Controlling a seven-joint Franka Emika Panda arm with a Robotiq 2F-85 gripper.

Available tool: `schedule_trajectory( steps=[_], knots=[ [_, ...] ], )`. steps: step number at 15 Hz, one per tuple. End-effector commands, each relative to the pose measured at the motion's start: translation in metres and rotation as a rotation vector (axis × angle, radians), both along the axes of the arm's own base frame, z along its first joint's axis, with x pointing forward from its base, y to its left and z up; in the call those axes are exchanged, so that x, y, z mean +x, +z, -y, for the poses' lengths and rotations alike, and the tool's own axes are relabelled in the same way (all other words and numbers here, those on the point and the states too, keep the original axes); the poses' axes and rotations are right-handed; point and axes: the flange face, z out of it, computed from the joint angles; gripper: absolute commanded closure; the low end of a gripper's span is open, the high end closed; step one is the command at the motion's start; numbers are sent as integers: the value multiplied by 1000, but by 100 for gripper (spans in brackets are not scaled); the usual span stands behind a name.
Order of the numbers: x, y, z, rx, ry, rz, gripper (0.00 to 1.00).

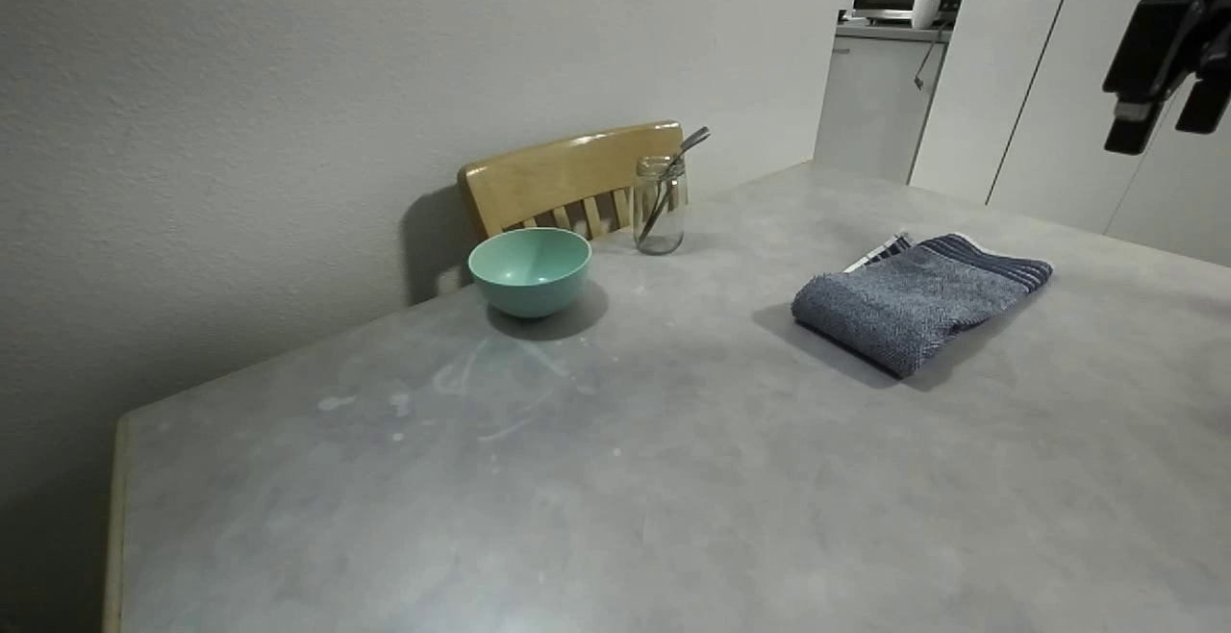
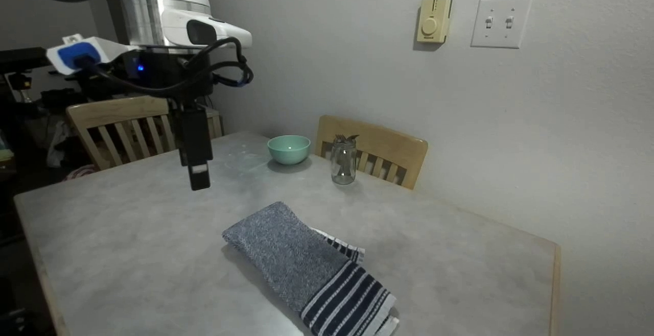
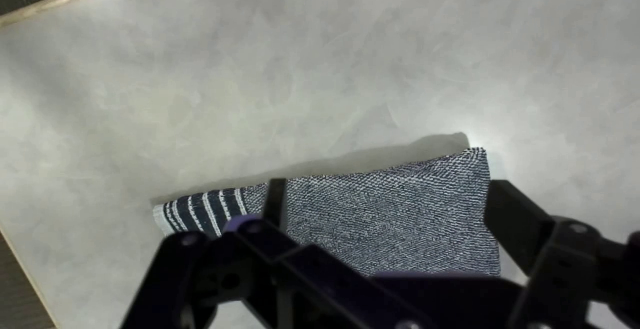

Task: Unfold the towel.

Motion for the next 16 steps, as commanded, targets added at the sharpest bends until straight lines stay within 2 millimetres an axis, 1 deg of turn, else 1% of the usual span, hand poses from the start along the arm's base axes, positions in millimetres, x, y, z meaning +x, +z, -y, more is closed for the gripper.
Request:
schedule_trajectory(
  steps=[1,4,9,11,12,13,14,15,16],
  knots=[
    [7,-5,13,-11,-1,15,0],
    [15,-11,33,-24,-11,46,0],
    [38,-40,67,-13,40,71,0],
    [55,-53,86,11,108,61,0],
    [63,-56,93,22,117,49,0],
    [68,-53,96,30,152,53,0],
    [50,-49,81,15,106,61,0],
    [55,-51,85,16,111,60,0],
    [56,-53,85,15,109,57,0]
  ],
)
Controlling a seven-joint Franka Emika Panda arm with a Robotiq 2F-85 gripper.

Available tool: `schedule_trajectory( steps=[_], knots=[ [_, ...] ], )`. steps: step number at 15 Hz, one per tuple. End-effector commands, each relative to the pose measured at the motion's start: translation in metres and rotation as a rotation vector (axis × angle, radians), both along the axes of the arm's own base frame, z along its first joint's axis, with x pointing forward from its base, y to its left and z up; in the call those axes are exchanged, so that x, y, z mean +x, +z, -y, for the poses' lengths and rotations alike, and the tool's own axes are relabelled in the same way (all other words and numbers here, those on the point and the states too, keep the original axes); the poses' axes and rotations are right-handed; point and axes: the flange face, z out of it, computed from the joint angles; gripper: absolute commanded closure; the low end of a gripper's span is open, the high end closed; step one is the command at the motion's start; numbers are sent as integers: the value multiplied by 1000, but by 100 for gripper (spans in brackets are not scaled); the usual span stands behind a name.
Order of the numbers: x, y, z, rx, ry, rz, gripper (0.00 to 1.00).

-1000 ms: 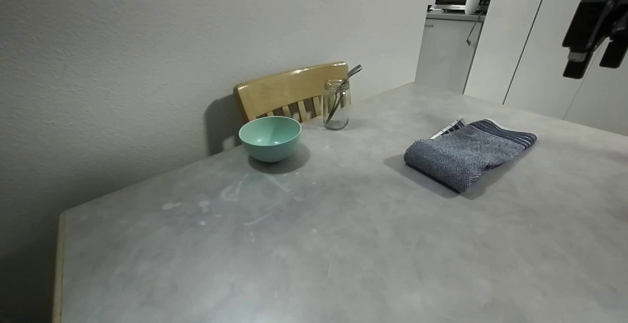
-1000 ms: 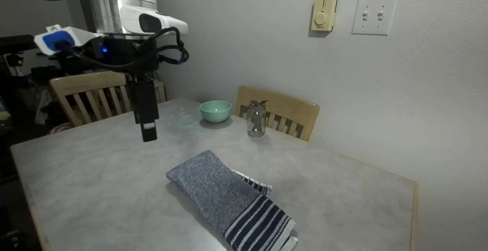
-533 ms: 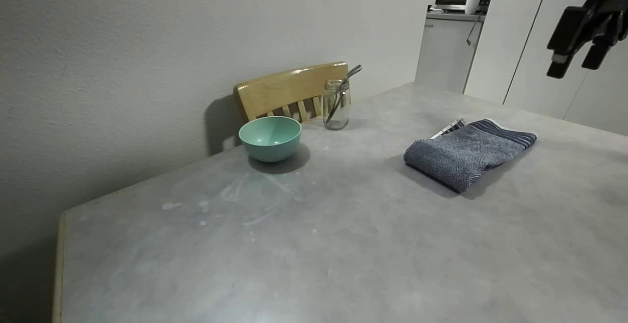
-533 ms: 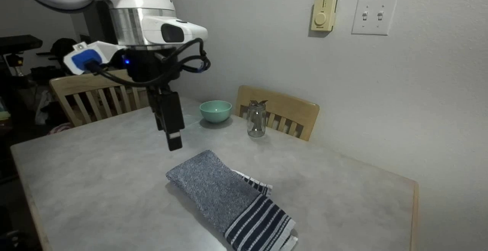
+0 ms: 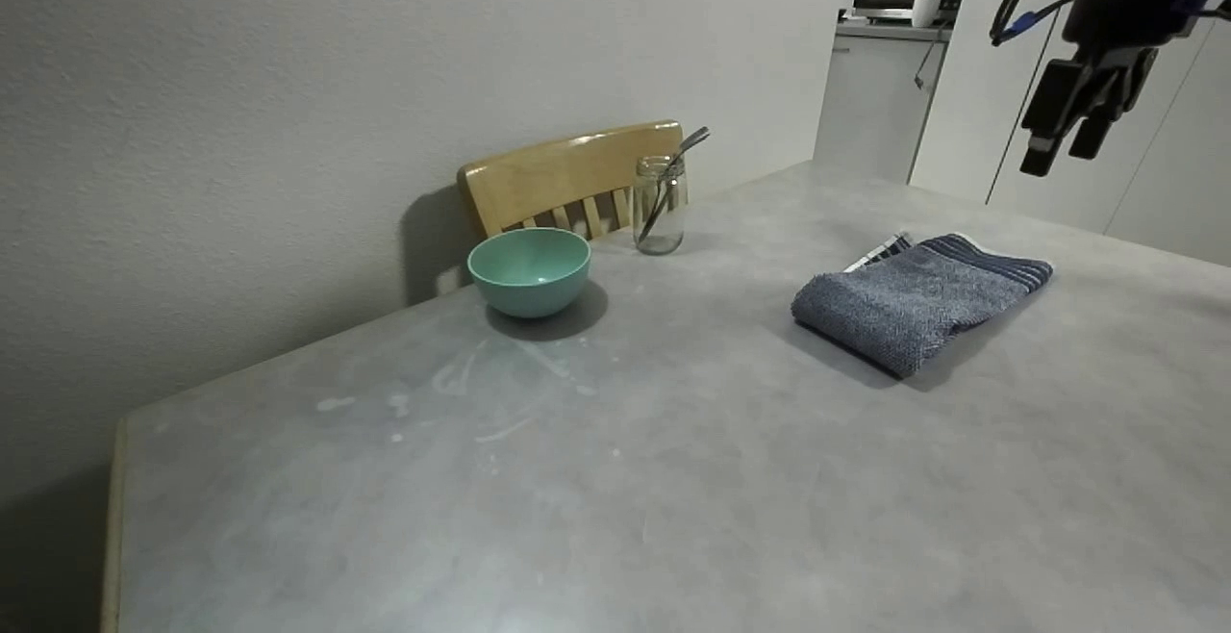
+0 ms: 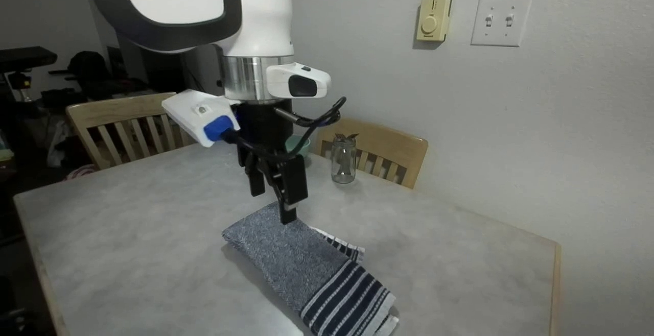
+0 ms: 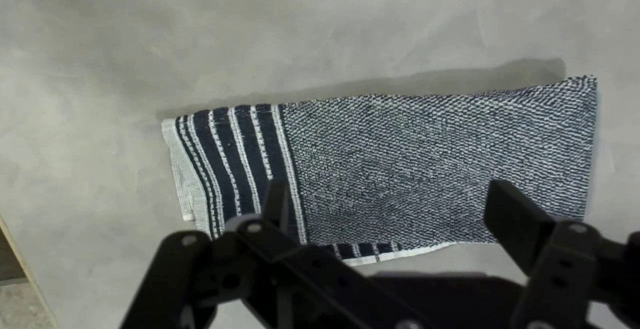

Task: Unfold the towel.

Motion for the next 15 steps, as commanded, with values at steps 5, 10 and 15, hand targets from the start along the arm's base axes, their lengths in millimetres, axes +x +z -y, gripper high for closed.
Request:
schedule_trajectory(
  steps=[5,10,15],
  knots=[
    [0,4,-3,1,0,5,0],
    [-2,3,-12,-13,63,5,0],
    [10,-3,-9,-19,59,8,0]
  ],
)
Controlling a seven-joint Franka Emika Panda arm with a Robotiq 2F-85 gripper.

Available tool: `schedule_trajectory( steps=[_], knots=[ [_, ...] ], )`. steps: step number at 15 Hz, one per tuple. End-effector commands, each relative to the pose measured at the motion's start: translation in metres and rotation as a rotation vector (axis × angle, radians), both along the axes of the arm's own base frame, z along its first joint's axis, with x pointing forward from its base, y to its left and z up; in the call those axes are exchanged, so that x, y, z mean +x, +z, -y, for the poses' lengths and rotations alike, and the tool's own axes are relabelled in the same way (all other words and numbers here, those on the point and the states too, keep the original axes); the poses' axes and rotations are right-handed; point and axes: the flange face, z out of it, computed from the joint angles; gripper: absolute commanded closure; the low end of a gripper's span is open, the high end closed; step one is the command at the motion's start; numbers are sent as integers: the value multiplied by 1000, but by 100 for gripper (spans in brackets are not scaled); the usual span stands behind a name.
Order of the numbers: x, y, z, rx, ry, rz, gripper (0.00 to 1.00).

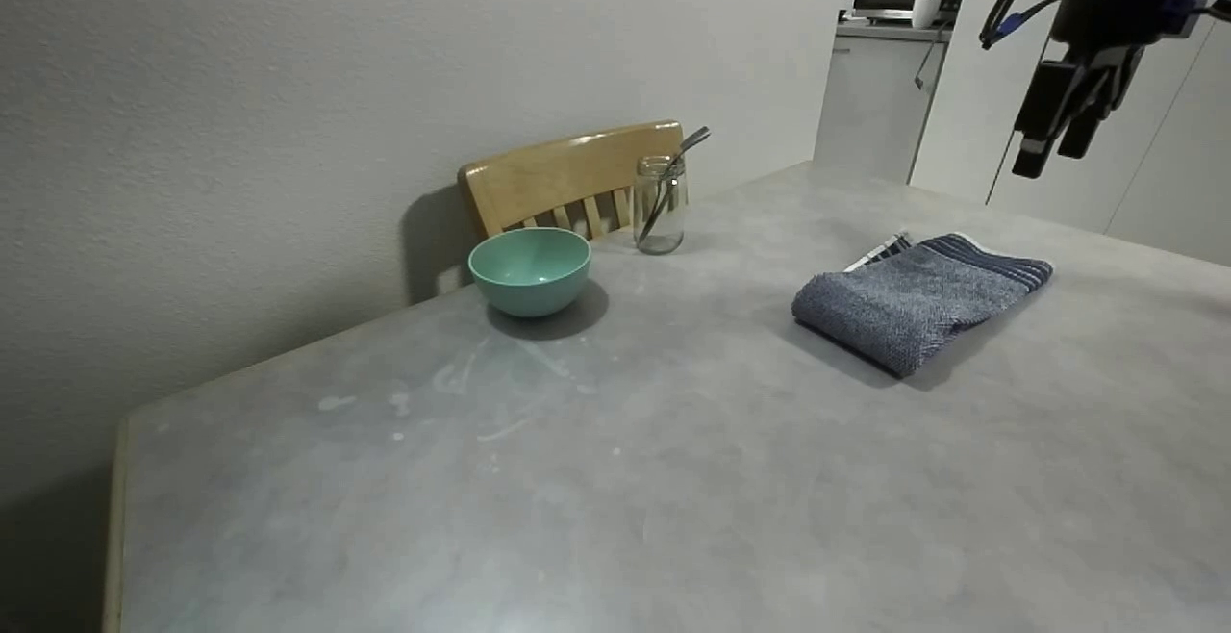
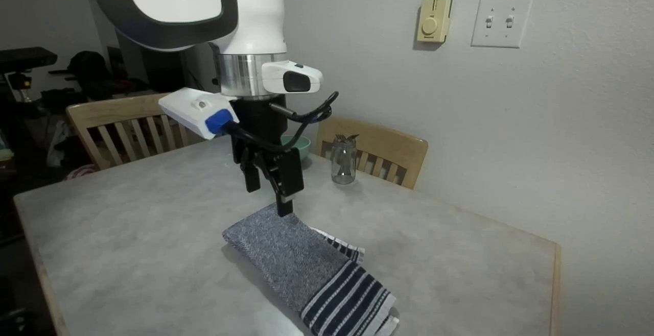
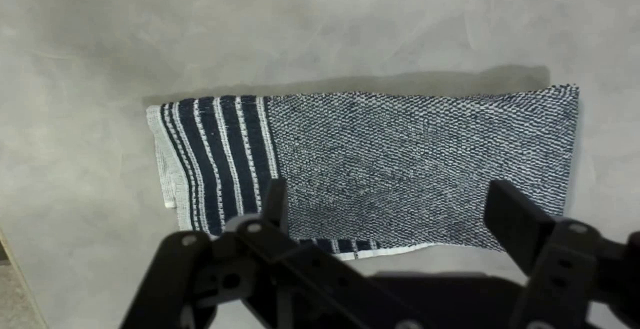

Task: Unfold the towel.

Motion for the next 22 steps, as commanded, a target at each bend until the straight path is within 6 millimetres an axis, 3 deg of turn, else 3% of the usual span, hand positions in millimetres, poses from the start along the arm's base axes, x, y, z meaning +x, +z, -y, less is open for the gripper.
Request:
schedule_trajectory(
  steps=[1,4,7,10,13,14,16,22],
  knots=[
    [5,-5,15,-2,10,11,0],
    [2,-4,43,27,38,10,0],
    [4,-6,85,77,86,4,0],
    [14,-14,131,87,101,0,0],
    [23,-25,164,114,158,-61,0],
    [10,-15,144,86,124,-29,0],
    [17,-24,160,91,136,-52,0],
    [26,-42,167,118,114,-45,0]
  ],
)
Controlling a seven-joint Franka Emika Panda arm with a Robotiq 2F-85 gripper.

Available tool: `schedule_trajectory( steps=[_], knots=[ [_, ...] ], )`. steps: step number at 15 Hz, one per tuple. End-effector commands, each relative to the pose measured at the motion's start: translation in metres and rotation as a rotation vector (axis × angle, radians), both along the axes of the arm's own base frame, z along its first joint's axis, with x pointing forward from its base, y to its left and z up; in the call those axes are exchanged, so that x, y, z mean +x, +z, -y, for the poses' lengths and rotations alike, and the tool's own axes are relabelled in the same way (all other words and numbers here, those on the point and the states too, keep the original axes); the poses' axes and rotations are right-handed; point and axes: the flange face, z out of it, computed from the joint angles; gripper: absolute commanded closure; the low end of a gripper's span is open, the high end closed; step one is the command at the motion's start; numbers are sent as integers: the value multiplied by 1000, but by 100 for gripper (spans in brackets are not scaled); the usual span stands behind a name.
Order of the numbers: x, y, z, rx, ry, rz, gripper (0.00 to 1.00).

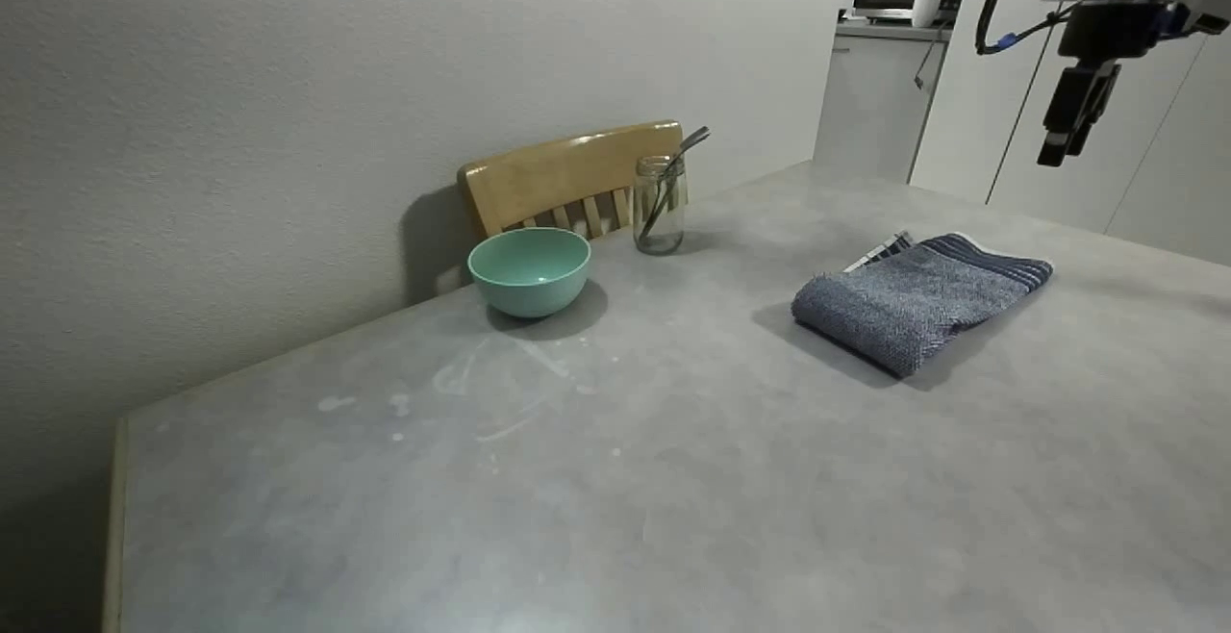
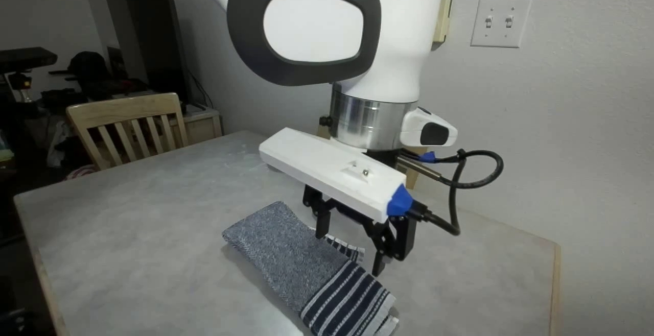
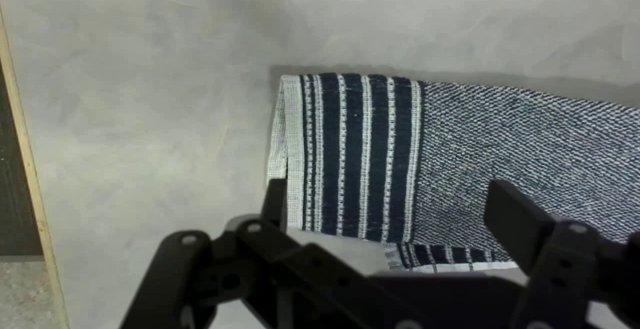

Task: Unfold the towel.

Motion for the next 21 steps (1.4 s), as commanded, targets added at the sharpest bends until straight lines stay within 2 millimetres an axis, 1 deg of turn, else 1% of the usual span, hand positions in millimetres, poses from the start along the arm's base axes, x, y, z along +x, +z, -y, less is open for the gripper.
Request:
schedule_trajectory(
  steps=[1,6,11,14,15,16,20,21],
  knots=[
    [1,-18,11,34,-37,11,0],
    [-5,-54,33,113,-125,4,0],
    [4,-85,51,160,-172,12,0],
    [16,-92,59,219,-182,49,0],
    [19,-90,61,225,-190,55,0],
    [12,-90,52,180,-196,32,0],
    [19,-91,57,183,-205,42,0],
    [20,-95,57,178,-203,33,0]
  ],
)
